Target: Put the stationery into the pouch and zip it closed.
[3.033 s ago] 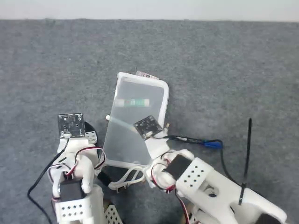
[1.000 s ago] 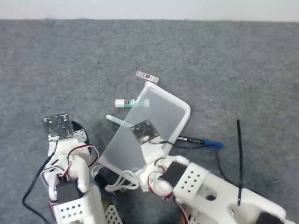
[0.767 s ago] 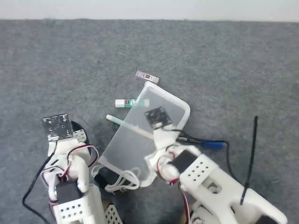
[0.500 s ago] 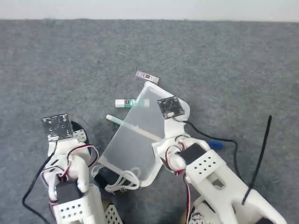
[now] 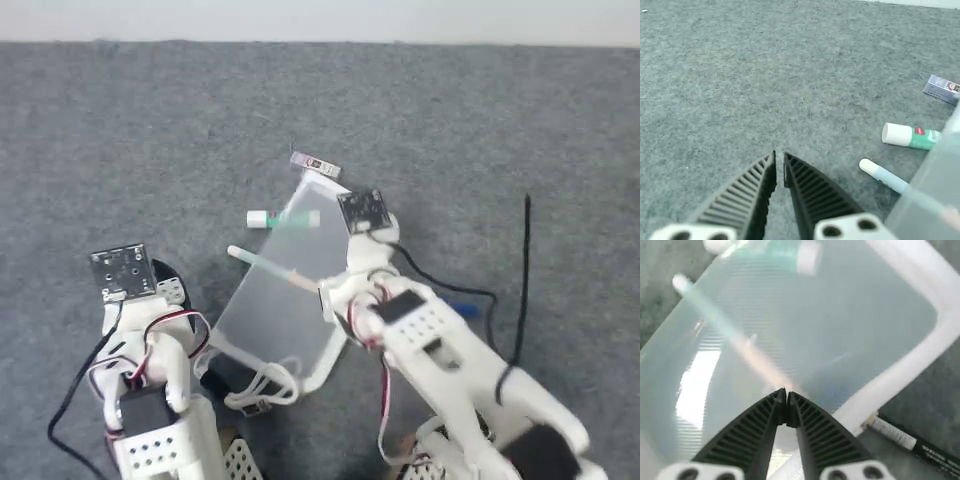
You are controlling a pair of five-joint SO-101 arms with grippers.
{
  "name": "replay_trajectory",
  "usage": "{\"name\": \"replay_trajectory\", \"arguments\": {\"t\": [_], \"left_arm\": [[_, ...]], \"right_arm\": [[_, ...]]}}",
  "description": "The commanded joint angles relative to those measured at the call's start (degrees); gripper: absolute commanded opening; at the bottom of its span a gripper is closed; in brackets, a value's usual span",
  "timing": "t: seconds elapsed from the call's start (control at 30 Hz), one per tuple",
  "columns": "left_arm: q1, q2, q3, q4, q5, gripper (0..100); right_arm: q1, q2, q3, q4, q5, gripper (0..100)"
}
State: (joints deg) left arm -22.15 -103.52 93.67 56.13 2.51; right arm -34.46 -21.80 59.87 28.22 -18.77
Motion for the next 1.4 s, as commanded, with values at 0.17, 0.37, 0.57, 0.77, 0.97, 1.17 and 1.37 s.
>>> {"name": "replay_trajectory", "arguments": {"t": [0.17, 0.37, 0.57, 0.77, 0.97, 1.17, 1.37], "left_arm": [[-0.09, -0.88, -3.65, -1.41, 1.05, 3], [-0.09, -0.88, -3.65, -1.49, 0.97, 3], [-0.09, -0.88, -3.65, -1.49, 0.97, 3], [-0.88, -0.88, -3.65, -1.41, 1.32, 10], [-5.45, -0.88, -3.65, -1.41, 6.86, 23], [-6.07, -0.88, -3.56, -1.32, 8.26, 27], [-6.07, -0.88, -2.95, -1.67, 8.26, 27]], "right_arm": [[7.25, 17.45, -19.69, -1.45, 0.79, 0.6], [7.34, 28.26, -30.77, -1.45, 0.79, 0.6], [8.22, 23.96, -34.55, 3.82, 0.88, 0.6], [7.16, 12.00, -34.55, 16.75, 0.79, 0.6], [0.84, 2.33, -34.55, 26.95, 0.79, 0.6], [-9.89, -3.65, -34.37, 35.47, 0.79, 0.6], [-17.71, -6.55, -28.75, 36.53, 0.70, 0.6]]}}
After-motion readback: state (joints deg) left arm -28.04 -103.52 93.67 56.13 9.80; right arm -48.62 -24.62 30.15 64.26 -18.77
